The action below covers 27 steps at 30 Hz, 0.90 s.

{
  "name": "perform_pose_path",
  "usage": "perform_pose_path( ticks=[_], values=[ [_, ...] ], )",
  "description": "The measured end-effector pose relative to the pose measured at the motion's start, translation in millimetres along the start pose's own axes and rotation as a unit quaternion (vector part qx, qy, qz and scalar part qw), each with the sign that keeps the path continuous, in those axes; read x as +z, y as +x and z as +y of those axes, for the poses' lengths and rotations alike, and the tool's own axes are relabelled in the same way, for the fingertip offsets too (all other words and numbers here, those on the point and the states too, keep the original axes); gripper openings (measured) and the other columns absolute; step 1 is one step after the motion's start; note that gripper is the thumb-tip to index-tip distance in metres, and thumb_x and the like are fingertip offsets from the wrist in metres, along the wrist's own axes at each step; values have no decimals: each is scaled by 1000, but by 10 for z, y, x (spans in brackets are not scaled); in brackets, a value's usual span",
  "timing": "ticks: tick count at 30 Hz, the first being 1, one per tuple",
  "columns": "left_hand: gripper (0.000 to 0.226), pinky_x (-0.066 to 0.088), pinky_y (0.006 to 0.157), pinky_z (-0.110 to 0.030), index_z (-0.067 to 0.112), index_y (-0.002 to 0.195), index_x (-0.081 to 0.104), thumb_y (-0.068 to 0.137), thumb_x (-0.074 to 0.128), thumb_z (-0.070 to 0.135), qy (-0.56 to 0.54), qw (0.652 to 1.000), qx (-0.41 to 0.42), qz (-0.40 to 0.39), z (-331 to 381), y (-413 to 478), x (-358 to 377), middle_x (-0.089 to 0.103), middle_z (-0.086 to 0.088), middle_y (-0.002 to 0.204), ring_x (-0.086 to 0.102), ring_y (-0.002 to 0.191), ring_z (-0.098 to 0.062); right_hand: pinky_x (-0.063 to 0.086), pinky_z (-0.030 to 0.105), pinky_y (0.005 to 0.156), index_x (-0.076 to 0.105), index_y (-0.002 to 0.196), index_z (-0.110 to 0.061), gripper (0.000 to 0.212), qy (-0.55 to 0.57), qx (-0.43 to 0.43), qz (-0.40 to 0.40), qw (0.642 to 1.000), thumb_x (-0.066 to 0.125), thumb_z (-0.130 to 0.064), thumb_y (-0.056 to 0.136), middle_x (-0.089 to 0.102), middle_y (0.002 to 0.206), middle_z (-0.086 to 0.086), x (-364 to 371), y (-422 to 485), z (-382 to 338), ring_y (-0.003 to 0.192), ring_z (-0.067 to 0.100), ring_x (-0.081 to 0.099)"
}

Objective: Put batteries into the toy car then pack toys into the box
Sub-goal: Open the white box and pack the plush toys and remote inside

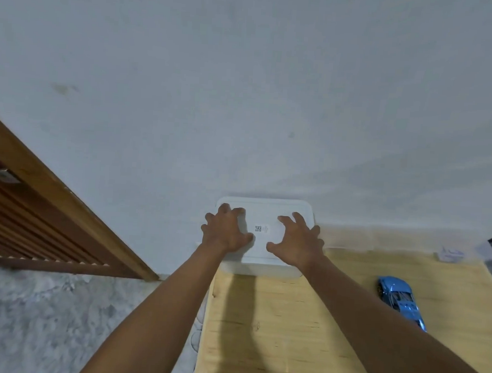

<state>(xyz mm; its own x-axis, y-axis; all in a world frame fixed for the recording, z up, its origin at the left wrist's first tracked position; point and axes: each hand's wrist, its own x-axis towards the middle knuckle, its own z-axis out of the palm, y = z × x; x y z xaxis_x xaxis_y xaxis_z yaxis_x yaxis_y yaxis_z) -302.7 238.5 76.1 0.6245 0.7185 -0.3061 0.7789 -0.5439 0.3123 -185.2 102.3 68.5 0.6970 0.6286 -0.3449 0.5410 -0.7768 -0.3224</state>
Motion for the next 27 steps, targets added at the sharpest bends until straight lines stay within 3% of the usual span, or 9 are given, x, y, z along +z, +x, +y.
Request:
perform_pose_path(
  ticks=[10,15,17,23,27],
  values=[
    [85,40,105,-47,31,153,33,83,70,60,12,999,26,-15,-76,161,19,21,0,162,31,137,-39,36,48,106,25,152,-42,89,-33,-5,-33,999,67,-62,76,14,162,-10,-27,199,18,137,41,28],
    [112,31,115,-52,27,161,10,76,64,75,45,998,28,-20,-155,268,72,-5,-3,170,18,151,-35,16,59,118,6,157,-42,104,-97,-49,-33,994,54,-78,72,-5,167,-6,-10,317,136,152,39,-8],
    [119,27,118,-54,26,163,2,74,61,79,45,998,28,-26,-185,298,97,-11,-2,171,11,156,-32,12,59,120,1,157,-42,105,-101,-71,-30,992,50,-81,73,-10,168,-7,26,347,201,152,37,-13],
    [117,22,121,-57,29,163,-4,74,50,82,38,998,37,-18,-260,336,205,-17,2,171,5,157,-31,22,58,117,3,156,-42,104,-123,-104,14,987,44,-87,72,-2,167,-5,78,417,309,152,37,-3],
    [103,11,124,-60,33,162,-12,85,35,83,26,999,47,-9,-326,336,344,-28,4,168,-6,158,-35,26,60,114,4,157,-42,99,-134,-126,57,981,35,-89,75,2,168,-3,184,413,379,151,39,0]
  ],
)
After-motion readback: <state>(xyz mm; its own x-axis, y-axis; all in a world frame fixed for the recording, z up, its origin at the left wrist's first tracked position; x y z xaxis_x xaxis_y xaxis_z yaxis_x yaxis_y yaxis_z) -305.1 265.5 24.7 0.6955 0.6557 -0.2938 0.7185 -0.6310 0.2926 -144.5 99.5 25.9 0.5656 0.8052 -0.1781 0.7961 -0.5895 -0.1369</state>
